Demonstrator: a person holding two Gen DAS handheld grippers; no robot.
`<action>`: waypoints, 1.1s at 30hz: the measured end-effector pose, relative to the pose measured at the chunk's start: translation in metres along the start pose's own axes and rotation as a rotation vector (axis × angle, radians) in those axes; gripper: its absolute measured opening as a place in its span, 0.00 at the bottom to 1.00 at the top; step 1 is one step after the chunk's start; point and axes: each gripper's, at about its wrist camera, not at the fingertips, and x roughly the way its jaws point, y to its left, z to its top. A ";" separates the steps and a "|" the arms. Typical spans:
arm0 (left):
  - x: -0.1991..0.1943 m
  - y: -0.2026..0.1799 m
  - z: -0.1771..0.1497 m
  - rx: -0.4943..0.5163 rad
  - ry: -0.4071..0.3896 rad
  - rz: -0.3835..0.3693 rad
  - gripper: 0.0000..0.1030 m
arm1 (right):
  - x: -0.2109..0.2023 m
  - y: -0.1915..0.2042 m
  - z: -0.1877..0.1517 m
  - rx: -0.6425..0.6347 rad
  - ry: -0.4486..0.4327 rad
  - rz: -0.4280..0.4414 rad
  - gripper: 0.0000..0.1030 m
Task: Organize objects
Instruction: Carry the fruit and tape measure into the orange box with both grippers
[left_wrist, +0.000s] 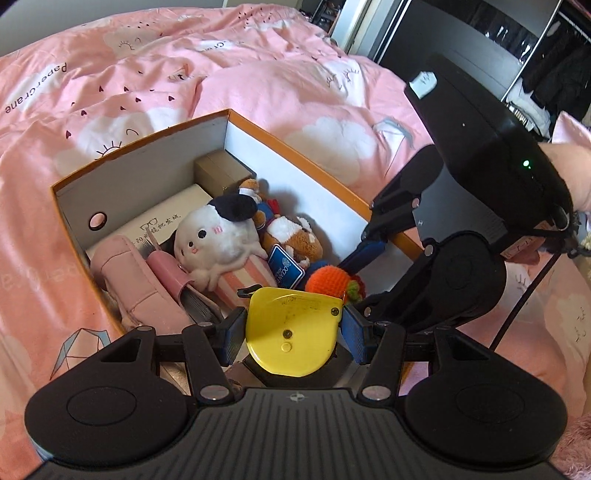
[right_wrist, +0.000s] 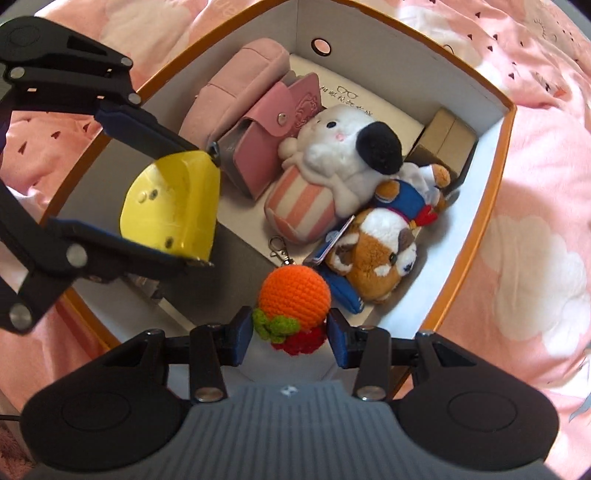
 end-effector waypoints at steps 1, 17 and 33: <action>0.002 0.000 0.000 0.009 0.007 0.008 0.62 | 0.002 0.002 0.002 -0.027 0.006 -0.021 0.44; 0.016 -0.002 0.003 0.033 0.062 0.002 0.62 | 0.004 0.018 -0.004 -0.164 0.023 -0.070 0.53; 0.038 -0.017 0.019 -0.088 0.122 -0.158 0.62 | -0.081 -0.032 -0.065 0.367 -0.451 -0.303 0.56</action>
